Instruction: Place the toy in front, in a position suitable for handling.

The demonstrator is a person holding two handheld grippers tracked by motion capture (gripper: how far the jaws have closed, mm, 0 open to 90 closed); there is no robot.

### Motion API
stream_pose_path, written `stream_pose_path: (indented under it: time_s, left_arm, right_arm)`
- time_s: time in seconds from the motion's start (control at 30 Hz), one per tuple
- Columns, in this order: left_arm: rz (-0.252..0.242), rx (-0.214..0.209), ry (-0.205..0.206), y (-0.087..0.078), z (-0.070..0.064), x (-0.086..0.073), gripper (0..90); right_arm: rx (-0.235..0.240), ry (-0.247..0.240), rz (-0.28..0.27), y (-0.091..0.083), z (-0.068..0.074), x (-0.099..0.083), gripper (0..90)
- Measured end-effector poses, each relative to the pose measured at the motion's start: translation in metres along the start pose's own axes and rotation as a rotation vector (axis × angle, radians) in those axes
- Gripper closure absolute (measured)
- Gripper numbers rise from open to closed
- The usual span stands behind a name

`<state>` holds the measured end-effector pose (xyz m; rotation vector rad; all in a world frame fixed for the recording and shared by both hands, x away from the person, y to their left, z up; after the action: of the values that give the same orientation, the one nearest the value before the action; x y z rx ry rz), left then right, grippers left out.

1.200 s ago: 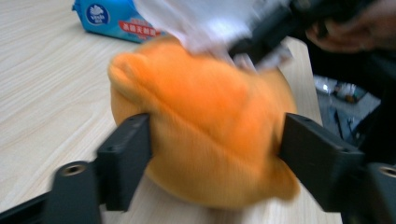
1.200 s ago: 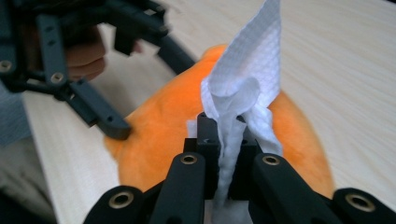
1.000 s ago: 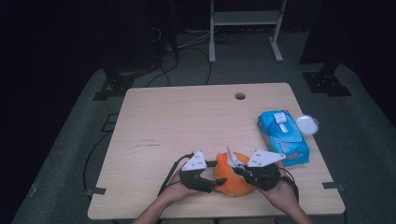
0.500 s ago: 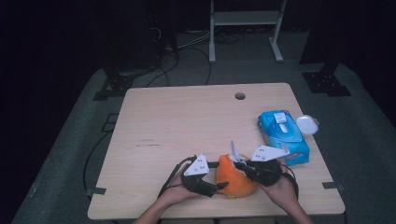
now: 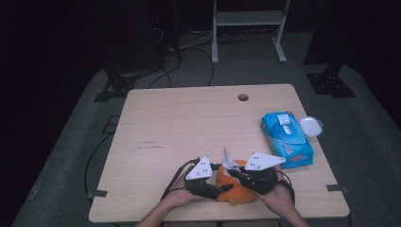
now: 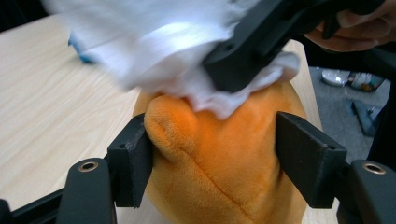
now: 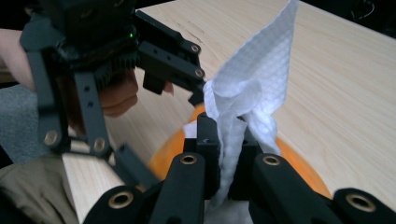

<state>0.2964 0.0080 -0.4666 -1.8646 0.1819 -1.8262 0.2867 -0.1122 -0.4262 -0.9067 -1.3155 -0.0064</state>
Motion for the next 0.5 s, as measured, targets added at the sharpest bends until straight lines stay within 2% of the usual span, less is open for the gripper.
stream_pose_path:
  time_s: [0.13,0.23,0.3,0.33,0.4,0.47,0.5]
  left_arm:
    - [-0.008,0.0,0.017,-0.002,-0.001,-0.001,31.8]
    - [-0.01,-0.004,0.012,-0.002,-0.001,-0.001,31.7]
    - [-0.011,-0.008,0.014,-0.001,-0.002,0.0,31.4]
    - [-0.011,-0.007,0.013,0.0,-0.002,0.001,31.1]
    - [-0.009,-0.01,0.016,0.001,-0.002,0.0,30.6]
    - [-0.004,-0.008,0.019,0.0,-0.003,-0.001,30.4]
    - [0.002,-0.002,0.025,-0.001,-0.002,-0.001,30.1]
  right_arm:
    - [-0.017,0.012,0.0,-0.002,-0.006,0.001,85.0]
    - [-0.057,0.056,0.019,-0.011,-0.021,-0.005,85.0]
    - [-0.038,0.108,0.018,-0.014,-0.029,-0.009,85.0]
    - [-0.035,0.115,0.011,-0.014,-0.029,-0.01,85.1]
    - [-0.036,0.083,0.012,-0.011,-0.021,-0.007,85.0]
    - [0.003,0.052,0.001,-0.005,-0.009,-0.002,84.8]
    - [0.005,0.036,0.008,-0.003,-0.007,-0.002,84.9]
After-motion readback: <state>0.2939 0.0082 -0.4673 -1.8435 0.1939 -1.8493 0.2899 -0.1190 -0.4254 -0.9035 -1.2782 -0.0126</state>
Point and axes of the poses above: each handheld gripper's, and its own axes: y roughly forward along the jaws, x roughly out of its top, z roughly to its left, the point moved 6 cm from there along y, roughly forward along the jaws, and after that the axes turned 3 degrees about z, right-handed, at the moved point
